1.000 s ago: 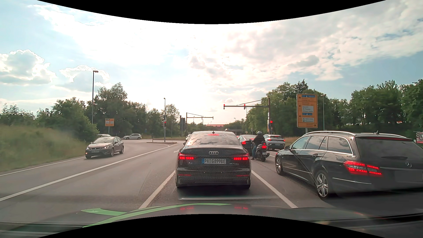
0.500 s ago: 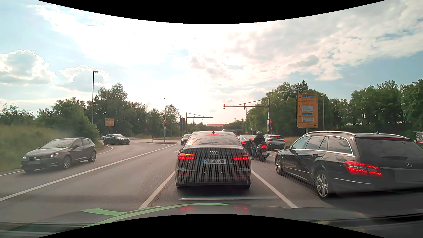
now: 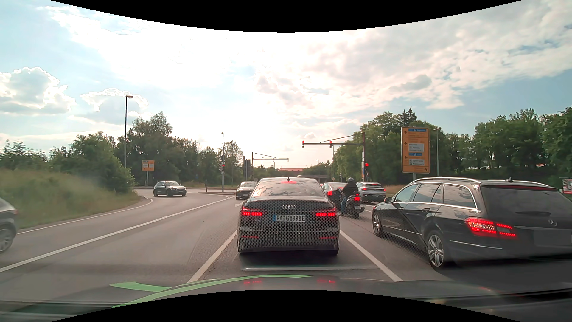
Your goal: Follow the waypoints while adhering to traffic rules and regulations
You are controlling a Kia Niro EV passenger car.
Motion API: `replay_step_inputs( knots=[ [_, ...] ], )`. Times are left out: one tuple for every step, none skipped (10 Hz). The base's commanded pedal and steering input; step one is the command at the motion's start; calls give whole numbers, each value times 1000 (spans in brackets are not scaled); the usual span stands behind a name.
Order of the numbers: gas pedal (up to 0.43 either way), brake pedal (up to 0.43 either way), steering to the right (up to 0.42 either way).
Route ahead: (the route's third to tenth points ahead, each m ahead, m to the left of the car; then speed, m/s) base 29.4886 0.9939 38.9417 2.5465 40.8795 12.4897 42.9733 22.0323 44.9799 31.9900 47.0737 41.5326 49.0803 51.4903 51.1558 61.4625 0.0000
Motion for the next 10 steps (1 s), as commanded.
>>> replay_step_inputs(
  knots=[
    [0, 293, -2],
    [0, 293, -2],
    [0, 293, -1],
    [0, 293, -1],
    [0, 293, -1],
    [0, 293, -2],
    [0, 293, -1],
    [0, 293, -1],
    [0, 293, -1],
    [0, 293, -1]
  ],
)
